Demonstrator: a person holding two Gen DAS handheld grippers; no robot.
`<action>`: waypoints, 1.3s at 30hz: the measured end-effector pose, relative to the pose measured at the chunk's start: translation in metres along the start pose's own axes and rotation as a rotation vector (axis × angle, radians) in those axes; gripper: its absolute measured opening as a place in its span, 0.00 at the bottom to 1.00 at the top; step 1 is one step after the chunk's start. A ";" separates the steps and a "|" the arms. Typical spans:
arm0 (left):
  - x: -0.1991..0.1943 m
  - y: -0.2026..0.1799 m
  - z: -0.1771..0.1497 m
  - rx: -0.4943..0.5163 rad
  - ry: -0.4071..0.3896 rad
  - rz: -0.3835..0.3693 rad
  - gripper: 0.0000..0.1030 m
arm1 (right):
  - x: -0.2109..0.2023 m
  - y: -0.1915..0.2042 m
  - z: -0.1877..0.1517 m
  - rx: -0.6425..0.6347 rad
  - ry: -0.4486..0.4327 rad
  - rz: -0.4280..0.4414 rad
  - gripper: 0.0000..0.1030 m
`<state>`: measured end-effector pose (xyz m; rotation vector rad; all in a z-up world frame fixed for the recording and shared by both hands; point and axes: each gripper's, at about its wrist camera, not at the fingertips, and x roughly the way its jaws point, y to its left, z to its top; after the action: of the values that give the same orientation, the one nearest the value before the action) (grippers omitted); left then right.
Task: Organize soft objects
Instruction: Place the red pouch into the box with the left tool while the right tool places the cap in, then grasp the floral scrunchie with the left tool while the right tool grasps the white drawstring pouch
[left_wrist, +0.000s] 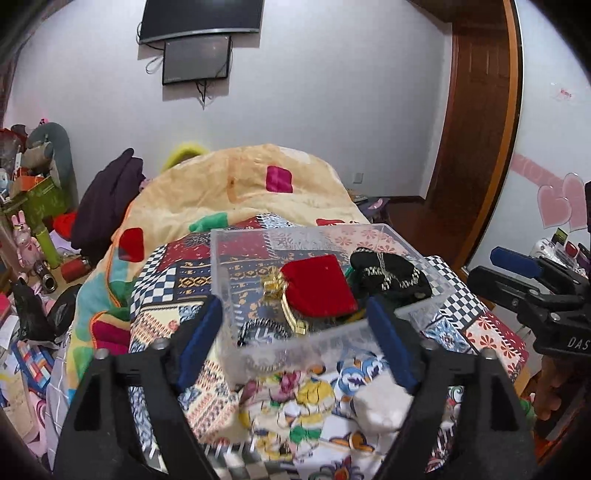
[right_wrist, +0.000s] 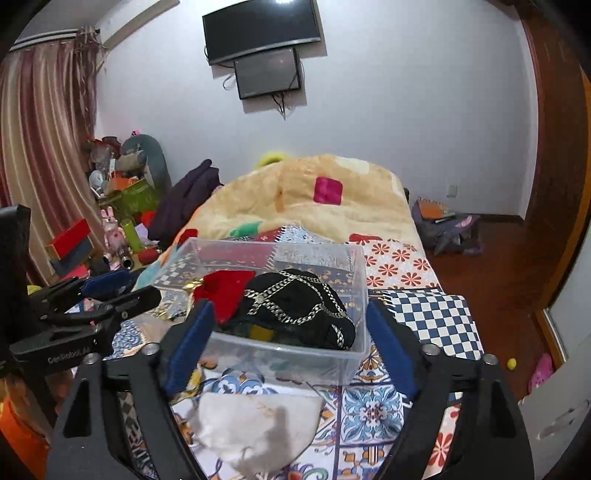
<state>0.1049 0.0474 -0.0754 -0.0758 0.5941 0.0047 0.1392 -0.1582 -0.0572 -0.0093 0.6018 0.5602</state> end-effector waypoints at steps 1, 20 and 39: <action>-0.002 0.001 -0.003 -0.003 -0.001 0.008 0.91 | 0.000 0.001 -0.002 -0.001 0.007 0.002 0.83; 0.034 0.021 -0.079 -0.098 0.209 0.031 0.82 | 0.064 0.016 -0.072 -0.017 0.346 0.088 0.78; 0.019 0.000 -0.084 -0.033 0.167 -0.016 0.18 | 0.062 0.030 -0.078 -0.006 0.331 0.201 0.10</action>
<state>0.0734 0.0412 -0.1551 -0.1139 0.7608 -0.0076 0.1243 -0.1147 -0.1509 -0.0479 0.9302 0.7632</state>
